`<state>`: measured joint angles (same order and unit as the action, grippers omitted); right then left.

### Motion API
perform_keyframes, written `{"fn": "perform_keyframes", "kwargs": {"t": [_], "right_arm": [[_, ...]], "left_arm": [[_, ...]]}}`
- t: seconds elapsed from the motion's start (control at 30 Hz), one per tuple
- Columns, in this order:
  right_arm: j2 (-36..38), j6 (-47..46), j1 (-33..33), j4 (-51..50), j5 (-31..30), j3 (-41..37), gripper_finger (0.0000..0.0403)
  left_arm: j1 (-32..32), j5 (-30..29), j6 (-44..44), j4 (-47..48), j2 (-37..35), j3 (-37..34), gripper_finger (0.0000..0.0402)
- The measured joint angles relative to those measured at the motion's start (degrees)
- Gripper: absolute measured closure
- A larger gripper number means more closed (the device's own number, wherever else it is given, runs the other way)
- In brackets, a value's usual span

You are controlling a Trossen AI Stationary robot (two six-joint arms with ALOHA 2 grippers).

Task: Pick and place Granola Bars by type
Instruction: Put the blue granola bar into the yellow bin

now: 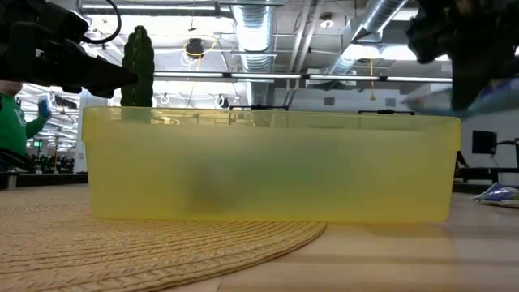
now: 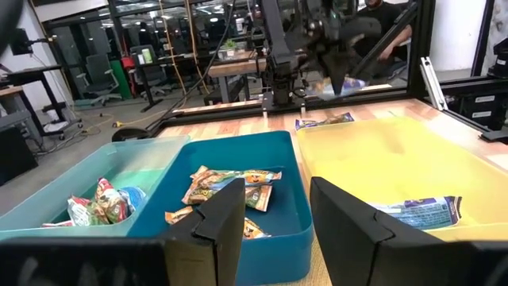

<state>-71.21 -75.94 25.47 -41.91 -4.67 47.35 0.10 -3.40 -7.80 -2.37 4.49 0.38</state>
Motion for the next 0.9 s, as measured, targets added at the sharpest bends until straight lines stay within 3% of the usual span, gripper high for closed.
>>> {"fn": "perform_keyframes", "kwargs": {"t": [0.3, 0.63, 0.9], "right_arm": [[7.5, 1.4, -0.1, -1.2, -0.8, 0.0, 0.0400], [7.1, 1.4, -0.7, -0.6, -2.1, 0.0, 0.0397], [2.2, 3.8, -3.4, 9.7, -3.0, 0.0, 0.0398]], "left_arm": [[0.0, 0.0, 0.2, 0.0, 0.0, 0.0, 0.0264], [0.0, 0.0, 0.2, 0.0, 0.0, 0.0, 0.0264], [0.0, 0.0, -0.1, 0.0, 0.0, 0.0, 0.0264]]}}
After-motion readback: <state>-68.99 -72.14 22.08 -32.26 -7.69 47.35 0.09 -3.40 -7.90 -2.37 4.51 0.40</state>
